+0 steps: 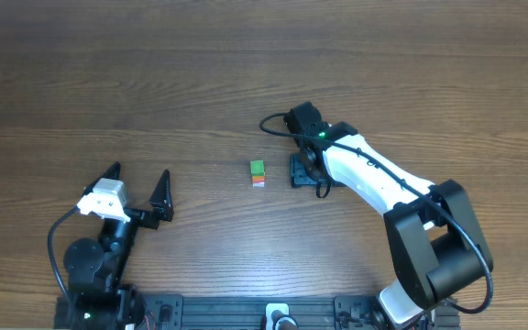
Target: Stack Cubes
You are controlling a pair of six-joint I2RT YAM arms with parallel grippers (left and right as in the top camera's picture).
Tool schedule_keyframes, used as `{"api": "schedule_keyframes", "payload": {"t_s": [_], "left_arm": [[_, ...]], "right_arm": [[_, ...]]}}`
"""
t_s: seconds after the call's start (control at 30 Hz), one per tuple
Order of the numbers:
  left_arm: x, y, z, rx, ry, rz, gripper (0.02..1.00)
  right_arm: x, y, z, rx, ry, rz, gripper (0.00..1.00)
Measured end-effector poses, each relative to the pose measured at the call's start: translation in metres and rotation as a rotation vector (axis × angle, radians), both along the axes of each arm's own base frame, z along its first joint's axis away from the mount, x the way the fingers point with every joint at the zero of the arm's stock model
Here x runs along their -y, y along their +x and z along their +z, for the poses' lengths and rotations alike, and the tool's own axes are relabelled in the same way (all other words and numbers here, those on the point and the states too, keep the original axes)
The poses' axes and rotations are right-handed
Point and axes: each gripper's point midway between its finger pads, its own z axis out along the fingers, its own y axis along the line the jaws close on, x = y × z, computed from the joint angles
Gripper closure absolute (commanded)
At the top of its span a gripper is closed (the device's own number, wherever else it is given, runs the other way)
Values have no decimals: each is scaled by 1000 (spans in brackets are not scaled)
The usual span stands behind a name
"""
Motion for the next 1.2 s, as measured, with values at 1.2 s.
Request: {"api": "schedule_keyframes", "payload": {"t_s": [1.2], "left_arm": [[0, 0, 0, 0, 0, 0, 18]], "right_arm": [[-7, 1, -4, -3, 26, 8, 702]]}}
